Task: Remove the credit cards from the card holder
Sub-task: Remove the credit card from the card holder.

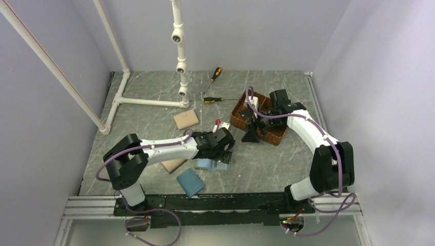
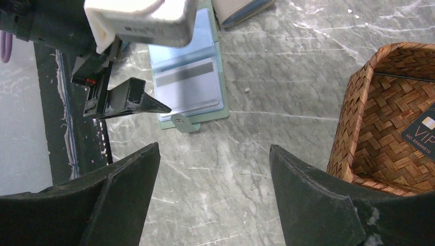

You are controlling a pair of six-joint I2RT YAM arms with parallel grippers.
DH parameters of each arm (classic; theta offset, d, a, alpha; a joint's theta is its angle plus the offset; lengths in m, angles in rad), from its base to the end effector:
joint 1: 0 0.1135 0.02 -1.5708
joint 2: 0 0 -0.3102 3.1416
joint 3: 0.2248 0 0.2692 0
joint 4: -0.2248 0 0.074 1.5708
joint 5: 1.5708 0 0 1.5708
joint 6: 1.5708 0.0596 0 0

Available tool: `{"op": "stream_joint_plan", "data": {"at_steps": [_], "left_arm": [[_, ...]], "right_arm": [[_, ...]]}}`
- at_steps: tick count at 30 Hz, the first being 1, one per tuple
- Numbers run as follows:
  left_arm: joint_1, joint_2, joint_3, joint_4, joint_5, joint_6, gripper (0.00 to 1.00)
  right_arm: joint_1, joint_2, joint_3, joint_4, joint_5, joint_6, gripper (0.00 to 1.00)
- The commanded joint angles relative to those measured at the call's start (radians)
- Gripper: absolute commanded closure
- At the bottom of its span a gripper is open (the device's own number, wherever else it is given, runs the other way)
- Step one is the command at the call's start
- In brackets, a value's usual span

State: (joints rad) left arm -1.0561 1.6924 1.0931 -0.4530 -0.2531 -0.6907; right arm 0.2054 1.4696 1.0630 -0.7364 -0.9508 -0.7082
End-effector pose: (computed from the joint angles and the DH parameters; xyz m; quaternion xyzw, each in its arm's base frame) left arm 0.1968 -0.3177 0.2085 0.1424 0.9488 -0.1166 0.2568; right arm 0.2823 0.1084 0.2746 -0.4704 0.7369 0.3863 0.2941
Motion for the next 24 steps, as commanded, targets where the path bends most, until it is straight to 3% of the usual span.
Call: {"op": "stream_joint_plan", "data": {"at_steps": [1, 16, 24], "left_arm": [[-0.005, -0.047, 0.010, -0.039, -0.098, -0.033, 0.01], [-0.007, -0.228, -0.138, 0.046, -0.012, -0.106, 0.03], [-0.039, -0.151, -0.041, -0.047, -0.081, -0.092, 0.05]], "right_arm": [[-0.003, 0.001, 0.046, -0.012, -0.017, -0.031, 0.19], [-0.003, -0.014, 0.051, -0.021, -0.019, -0.033, 0.19], [-0.003, -0.015, 0.050, -0.021, -0.011, -0.035, 0.19]]}}
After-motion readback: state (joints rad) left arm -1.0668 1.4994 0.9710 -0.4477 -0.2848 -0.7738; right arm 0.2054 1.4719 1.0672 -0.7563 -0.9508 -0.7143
